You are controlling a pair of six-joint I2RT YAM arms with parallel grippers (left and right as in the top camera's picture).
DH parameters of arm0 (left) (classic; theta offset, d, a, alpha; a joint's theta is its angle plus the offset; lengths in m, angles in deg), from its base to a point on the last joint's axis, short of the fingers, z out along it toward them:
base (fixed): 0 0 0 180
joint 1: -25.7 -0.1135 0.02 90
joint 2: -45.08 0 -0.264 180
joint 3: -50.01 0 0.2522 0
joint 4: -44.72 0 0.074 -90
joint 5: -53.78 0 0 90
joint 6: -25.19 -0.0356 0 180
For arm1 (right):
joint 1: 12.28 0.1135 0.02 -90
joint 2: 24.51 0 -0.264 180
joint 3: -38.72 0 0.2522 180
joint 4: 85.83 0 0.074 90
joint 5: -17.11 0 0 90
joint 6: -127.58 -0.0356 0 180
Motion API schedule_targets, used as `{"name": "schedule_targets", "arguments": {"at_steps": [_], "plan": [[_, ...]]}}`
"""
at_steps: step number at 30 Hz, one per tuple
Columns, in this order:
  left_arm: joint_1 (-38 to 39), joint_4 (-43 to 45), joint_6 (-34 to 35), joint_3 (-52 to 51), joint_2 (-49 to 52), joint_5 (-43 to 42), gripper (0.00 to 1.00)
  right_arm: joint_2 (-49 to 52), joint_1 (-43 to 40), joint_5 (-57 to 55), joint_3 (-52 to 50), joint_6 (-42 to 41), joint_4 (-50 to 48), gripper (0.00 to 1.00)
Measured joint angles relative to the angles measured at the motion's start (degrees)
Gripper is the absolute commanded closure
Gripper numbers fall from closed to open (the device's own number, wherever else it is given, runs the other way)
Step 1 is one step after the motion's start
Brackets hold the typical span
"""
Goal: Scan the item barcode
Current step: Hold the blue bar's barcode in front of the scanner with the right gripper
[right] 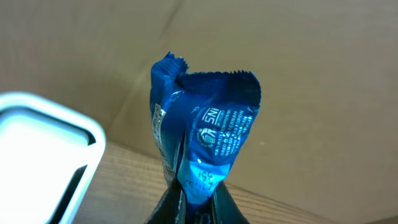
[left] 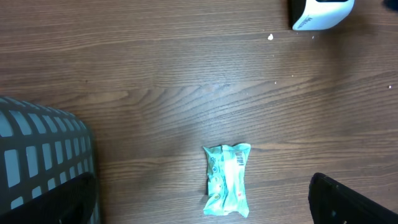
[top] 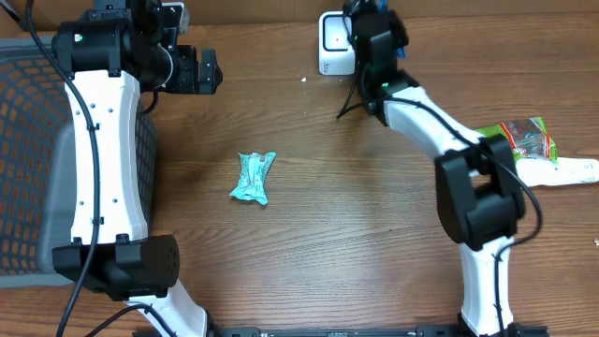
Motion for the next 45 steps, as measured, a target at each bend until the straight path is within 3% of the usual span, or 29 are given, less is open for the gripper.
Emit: {"name": "schedule_targets", "arguments": {"at_steps": [8,17,28,45], "plan": [[0.0,0.0,0.0,0.0,0.0,0.0,0.0,4.3,2.1,-0.8,0.0,10.0,-6.4,0.96],[0.0,0.0,0.0,0.0,0.0,0.0,0.01,4.3,2.5,-0.6,0.0,16.5,-6.3,0.96],[0.0,0.0,0.0,0.0,0.0,0.0,0.0,5.2,2.4,7.6,0.0,28.1,-13.3,0.96],[0.0,0.0,0.0,0.0,0.0,0.0,0.0,9.0,2.2,9.9,0.0,35.9,-13.7,0.96]]}}
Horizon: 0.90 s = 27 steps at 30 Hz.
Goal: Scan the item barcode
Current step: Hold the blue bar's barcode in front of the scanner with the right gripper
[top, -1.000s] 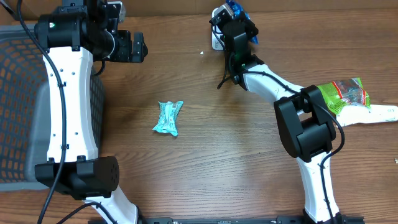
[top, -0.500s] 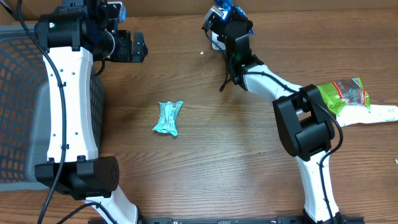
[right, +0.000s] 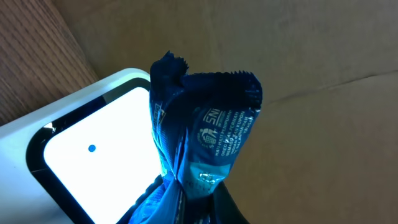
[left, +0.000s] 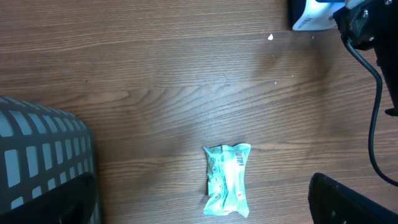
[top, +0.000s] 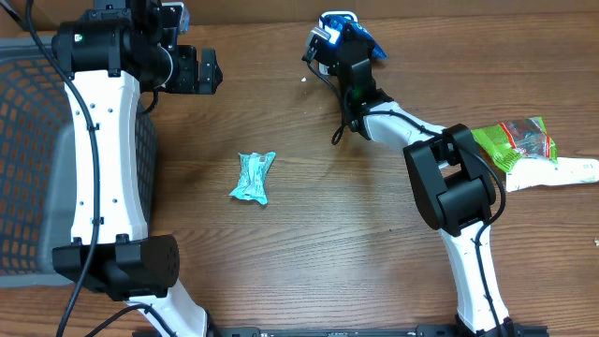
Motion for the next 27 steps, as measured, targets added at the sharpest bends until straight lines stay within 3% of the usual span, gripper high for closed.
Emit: {"name": "schedule_targets", "arguments": {"at_steps": [21,27], "plan": [[0.0,0.0,0.0,0.0,0.0,0.0,0.0,0.0,0.0,-0.8,0.0,0.2,0.3,0.96],[0.0,0.0,0.0,0.0,0.0,0.0,0.0,-2.1,0.1,-1.2,0.0,-0.2,8.7,0.96]]}}
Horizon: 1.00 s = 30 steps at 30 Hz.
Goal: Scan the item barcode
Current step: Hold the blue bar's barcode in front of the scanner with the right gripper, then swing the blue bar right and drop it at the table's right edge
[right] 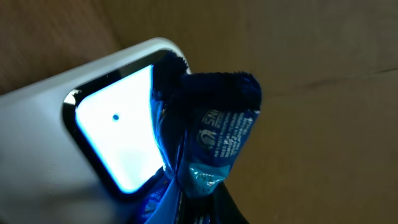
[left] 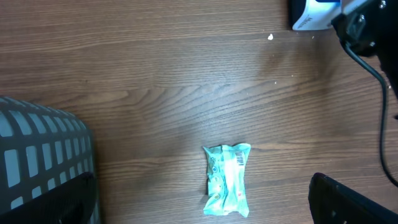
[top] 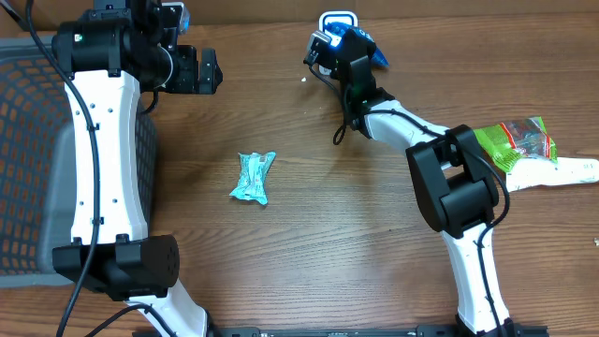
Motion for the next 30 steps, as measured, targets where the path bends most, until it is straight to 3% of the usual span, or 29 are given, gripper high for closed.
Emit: {"name": "schedule_targets", "arguments": {"at_steps": [8,11,15,22,30], "plan": [[0.0,0.1,0.0,0.0,0.0,0.0,0.01,-13.4,1.6,-1.8,0.0,-15.6,19.9,0.96],[0.0,0.0,0.0,0.0,0.0,0.0,0.0,-18.5,3.5,-3.5,0.1,-25.0,29.2,0.96],[0.0,0.0,0.0,0.0,0.0,0.0,0.01,-23.2,7.1,-1.9,0.3,-43.6,45.9,0.96],[0.0,0.0,0.0,0.0,0.0,0.0,0.0,-24.0,8.4,18.4,0.3,-69.1,64.3,0.96],[0.0,0.0,0.0,0.0,0.0,0.0,0.0,-24.0,-7.4,43.6,0.3,-80.6,70.8,0.96]]}}
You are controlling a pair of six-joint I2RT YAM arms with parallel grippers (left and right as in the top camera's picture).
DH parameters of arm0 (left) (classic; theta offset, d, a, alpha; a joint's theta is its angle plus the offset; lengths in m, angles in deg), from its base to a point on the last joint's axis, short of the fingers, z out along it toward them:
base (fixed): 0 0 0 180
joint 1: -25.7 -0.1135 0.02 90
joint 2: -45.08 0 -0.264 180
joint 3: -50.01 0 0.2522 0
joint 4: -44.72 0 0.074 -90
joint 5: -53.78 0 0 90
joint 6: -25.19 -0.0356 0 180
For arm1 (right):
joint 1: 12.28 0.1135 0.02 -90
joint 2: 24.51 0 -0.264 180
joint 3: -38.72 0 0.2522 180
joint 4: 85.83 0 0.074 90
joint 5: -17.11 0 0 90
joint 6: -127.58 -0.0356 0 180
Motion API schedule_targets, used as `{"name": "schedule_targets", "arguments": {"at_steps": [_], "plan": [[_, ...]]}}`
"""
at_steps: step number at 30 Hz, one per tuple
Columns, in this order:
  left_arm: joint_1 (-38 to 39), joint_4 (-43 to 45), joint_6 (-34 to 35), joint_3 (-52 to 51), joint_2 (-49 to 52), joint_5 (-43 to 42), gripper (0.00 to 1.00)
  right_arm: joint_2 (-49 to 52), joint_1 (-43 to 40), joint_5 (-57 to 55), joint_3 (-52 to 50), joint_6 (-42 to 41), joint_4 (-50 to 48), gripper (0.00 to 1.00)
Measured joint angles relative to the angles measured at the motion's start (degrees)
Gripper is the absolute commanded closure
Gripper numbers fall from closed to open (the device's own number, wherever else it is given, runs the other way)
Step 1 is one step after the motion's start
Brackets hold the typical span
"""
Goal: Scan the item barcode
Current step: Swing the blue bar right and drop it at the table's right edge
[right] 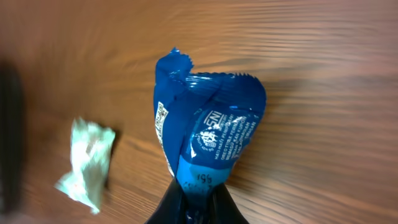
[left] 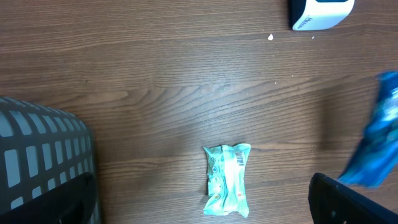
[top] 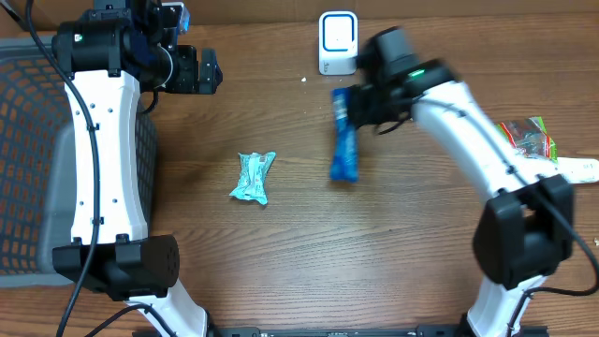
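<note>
My right gripper (right: 193, 200) is shut on the lower end of a blue snack packet (right: 208, 134), whose printed back faces the wrist camera. Overhead, that packet (top: 343, 140) hangs over the table's middle, below the white scanner (top: 337, 42) at the back edge. It also shows blurred at the right of the left wrist view (left: 373, 143). A teal packet (top: 253, 177) lies flat to the left of the blue one. My left gripper (top: 198, 71) is held high at the back left, open and holding nothing.
A dark mesh basket (top: 28, 159) fills the left side. At the right edge lie a green packet (top: 524, 139) and a white item (top: 562, 171). The scanner (left: 320, 14) sits at the top right of the left wrist view.
My right gripper, still shut on the blue packet, has moved from the scanner's window to above the table's middle, right of the teal packet. The left arm has not moved.
The right gripper first held the blue packet beside the scanner. Then it held the packet in front of the scanner's lit window at two moments. Now the packet is away from the scanner, over the middle of the table. The teal packet stayed put.
</note>
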Motion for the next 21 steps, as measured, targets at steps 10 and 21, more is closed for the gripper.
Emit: {"name": "schedule_targets", "arguments": {"at_steps": [10,21], "plan": [[0.0,0.0,0.0,0.0,0.0,0.0,0.01,0.0,-29.0,6.0,0.0,-14.3,1.8,0.96],[0.0,0.0,0.0,0.0,0.0,0.0,0.0,0.0,-42.5,1.9,-4.2,-20.3,2.9,0.91]]}}
